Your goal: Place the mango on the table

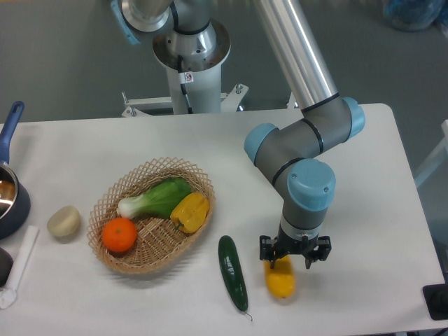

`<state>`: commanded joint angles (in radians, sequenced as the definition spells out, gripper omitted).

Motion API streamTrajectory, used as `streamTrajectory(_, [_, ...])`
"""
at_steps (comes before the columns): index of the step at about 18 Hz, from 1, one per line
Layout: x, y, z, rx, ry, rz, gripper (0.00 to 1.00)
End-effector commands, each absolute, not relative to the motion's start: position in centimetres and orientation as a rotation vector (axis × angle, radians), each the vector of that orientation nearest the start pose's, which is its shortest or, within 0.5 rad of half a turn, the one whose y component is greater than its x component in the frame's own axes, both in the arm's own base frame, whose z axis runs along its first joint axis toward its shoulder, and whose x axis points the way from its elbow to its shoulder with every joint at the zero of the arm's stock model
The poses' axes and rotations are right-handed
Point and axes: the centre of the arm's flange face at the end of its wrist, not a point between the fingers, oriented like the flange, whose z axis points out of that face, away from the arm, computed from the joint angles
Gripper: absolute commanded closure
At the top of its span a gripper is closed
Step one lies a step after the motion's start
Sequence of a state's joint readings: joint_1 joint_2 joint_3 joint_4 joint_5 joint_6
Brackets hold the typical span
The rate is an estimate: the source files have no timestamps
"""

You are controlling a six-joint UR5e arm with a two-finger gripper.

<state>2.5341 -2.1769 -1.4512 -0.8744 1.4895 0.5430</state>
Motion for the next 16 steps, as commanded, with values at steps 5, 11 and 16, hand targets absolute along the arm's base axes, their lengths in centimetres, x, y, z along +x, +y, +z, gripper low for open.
streamTrajectory(5, [-50.4,50.2,38.5,-2.773,-0.511,0.428,0.00])
streamTrajectory(11, [-52.0,44.9,44.7,-2.837,-0.170,0.593,0.00])
streamTrajectory(16, [-52.1,37.5,48.2,-2.991,0.136,0.498,0.00])
